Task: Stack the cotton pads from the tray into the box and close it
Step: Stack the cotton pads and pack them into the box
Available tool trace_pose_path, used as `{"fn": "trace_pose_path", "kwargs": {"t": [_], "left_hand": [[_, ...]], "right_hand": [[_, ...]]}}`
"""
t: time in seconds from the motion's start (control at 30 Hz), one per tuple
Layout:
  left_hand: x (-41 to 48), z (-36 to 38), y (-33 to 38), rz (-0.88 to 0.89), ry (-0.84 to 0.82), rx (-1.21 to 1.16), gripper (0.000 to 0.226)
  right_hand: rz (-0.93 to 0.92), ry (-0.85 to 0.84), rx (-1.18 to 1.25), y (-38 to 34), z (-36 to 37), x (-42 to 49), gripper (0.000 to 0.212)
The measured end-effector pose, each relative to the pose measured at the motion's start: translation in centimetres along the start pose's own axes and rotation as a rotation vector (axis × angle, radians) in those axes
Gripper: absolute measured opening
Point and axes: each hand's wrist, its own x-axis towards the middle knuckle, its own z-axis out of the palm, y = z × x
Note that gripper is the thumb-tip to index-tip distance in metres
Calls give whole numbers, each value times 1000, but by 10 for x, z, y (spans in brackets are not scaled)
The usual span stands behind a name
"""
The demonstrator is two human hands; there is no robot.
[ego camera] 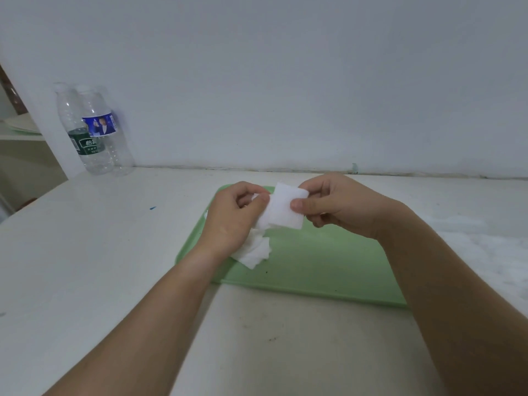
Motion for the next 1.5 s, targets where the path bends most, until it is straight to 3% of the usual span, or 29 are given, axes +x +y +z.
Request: {"fn": "trace_pose_path", "kwargs": {"t": [0.23,0.37,0.47,0.6,0.7,1.0,1.2,1.33,1.5], "left_hand": [[-5,-2,7,-89,-41,-119,10],[-4,-4,7,-167,-4,-171,19],[-5,-4,9,-191,8,-202,20],[-6,-2,11,-176,-21,-200,17],[-8,-1,11,-171,-53,-188,18],[-8,2,9,-193,-139,-248,19],[-8,0,9,-191,-216,-337,22],[-7,-2,8,-197,-284,-439,45],[-5,1,6,-192,-220,-455,53]], "right_hand": [[59,88,-92,-1,1,1,19],[55,230,168,0,-5,4,10],[35,198,285,-1,-7,3,12],[63,101,147,-2,1,1,7],[79,146,-18,-1,3,4,9],[130,244,-155,6,4,9,18],[75,280,-98,10,4,10,27],[11,287,-38,12,5,10,26],[10,320,77,14,2,11,18]]}}
